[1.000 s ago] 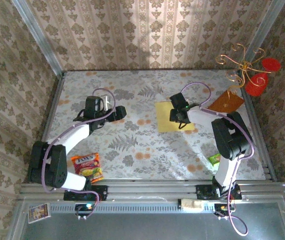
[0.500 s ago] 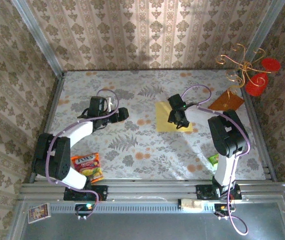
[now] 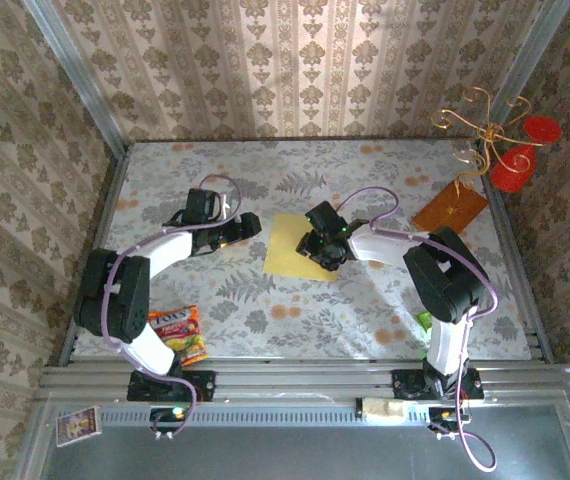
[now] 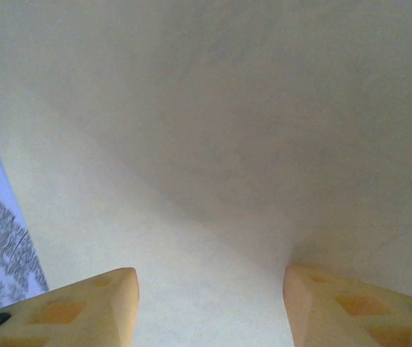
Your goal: Fold a paper plane with a square sheet of paper (pick it up from the middle)
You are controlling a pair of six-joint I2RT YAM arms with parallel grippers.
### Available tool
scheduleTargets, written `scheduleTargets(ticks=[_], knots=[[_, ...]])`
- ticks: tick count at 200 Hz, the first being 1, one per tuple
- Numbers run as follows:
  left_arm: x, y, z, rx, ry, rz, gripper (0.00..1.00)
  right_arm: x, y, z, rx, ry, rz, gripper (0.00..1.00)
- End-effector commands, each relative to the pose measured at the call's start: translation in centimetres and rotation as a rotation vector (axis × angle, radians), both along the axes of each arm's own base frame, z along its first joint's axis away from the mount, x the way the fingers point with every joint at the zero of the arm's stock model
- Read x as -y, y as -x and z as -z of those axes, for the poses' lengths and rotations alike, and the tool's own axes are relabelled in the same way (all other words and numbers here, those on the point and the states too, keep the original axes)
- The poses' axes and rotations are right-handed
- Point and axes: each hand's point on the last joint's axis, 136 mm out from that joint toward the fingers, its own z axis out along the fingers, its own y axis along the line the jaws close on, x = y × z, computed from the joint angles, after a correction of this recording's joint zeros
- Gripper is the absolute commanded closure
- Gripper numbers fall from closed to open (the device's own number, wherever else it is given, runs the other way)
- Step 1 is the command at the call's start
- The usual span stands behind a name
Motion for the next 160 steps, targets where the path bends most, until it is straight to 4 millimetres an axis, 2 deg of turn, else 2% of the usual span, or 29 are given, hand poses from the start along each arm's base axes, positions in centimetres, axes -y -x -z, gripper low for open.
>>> scheduleTargets(ticks=[1,16,42,91,109,138,156,160], knots=[[1.0,0.4,-0.2,-0.059,0.041,0.022,0.05,1.3,-1.7,-3.8,0.081,0.018,-0.055,0.43],[1.5,0.6,-0.2,-0.070,0.050,0.030,0.05,2.0,-2.8,-3.6,0.091,0.008,-0.125,0.46],[1.9,0.8,0.1,-0.077,0.017,0.025,0.02,2.9,-4.0,-1.7,0.033,-0.059,-0.199,0.51],[3.4,1.3,0.4,-0.095,-0.005,0.056,0.00,4.4,-6.3,-0.1,0.035,0.005,-0.210,0.51],[4.1,1.4,0.4,-0.102,-0.022,0.073,0.00,4.9,-6.2,1.0,0.008,0.027,-0.183,0.50],[4.6,1.5,0.7,-0.108,-0.081,0.089,0.00,5.7,-5.0,2.7,-0.058,0.051,-0.115,0.50],[4.0,1.2,1.2,-0.112,-0.137,0.076,0.00,5.2,-4.1,2.9,-0.066,0.022,-0.082,0.49],[4.9,1.9,1.3,-0.113,-0.149,0.105,0.00,5.1,-3.9,2.9,-0.067,0.019,-0.077,0.49]])
